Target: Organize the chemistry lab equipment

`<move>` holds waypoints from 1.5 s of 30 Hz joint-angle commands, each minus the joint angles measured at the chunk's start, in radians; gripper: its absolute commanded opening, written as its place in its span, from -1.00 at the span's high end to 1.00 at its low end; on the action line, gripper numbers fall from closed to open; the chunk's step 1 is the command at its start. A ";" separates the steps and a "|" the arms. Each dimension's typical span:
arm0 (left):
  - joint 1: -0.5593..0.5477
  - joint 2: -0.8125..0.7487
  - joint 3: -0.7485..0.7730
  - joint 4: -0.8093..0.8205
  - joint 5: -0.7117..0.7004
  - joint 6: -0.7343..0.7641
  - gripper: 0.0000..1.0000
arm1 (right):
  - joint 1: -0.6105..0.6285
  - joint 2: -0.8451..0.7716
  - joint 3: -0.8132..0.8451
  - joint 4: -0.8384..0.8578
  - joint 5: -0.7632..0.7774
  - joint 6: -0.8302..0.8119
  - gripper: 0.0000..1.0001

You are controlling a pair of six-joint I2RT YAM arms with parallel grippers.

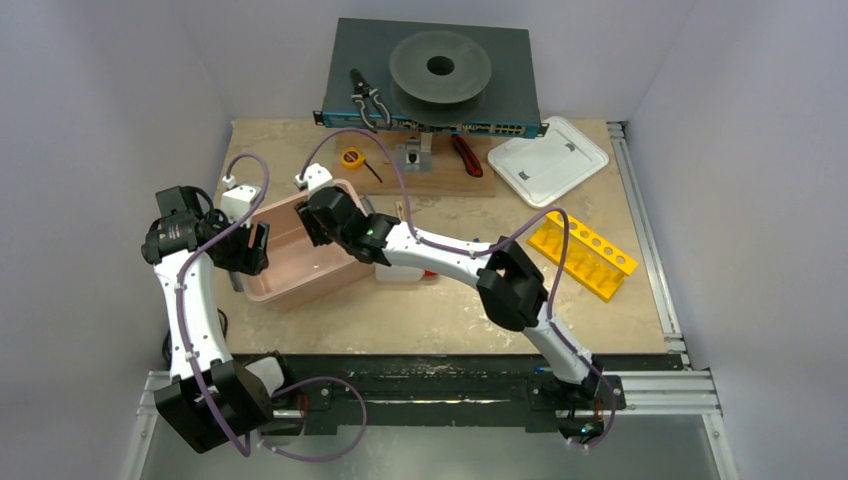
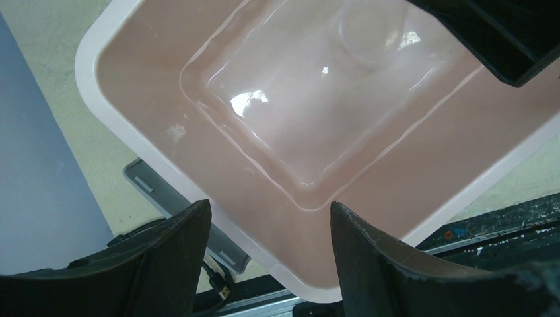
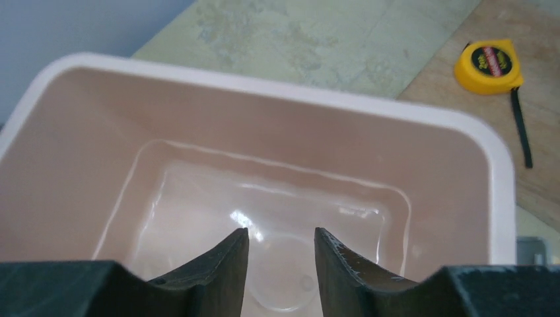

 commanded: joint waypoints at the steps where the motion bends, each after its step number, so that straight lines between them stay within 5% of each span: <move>1: 0.007 -0.017 0.019 0.010 0.026 0.021 -0.32 | -0.009 -0.019 0.147 0.046 0.074 -0.065 -0.02; 4: 0.007 -0.015 0.022 0.007 0.031 0.023 -0.32 | -0.011 -0.040 0.166 0.032 0.086 -0.080 -0.28; 8: 0.009 -0.017 0.020 0.002 0.031 0.027 -0.32 | -0.012 -0.148 0.084 0.027 0.104 -0.078 -0.30; 18: 0.009 -0.020 0.027 -0.009 0.047 0.021 -0.32 | -0.018 -0.709 -0.659 0.144 -0.032 -0.106 -0.30; 23: 0.008 -0.027 0.041 -0.031 0.055 0.012 -0.32 | -0.032 -0.827 -0.911 0.159 -0.166 -0.140 -0.51; 30: 0.009 -0.038 0.074 -0.060 0.050 0.012 -0.32 | -0.064 -0.783 -0.999 0.207 -0.355 -0.334 -0.82; 45: 0.008 -0.043 0.082 -0.076 0.032 0.015 -0.33 | -0.161 -0.490 -0.826 0.264 -0.395 -0.416 -0.81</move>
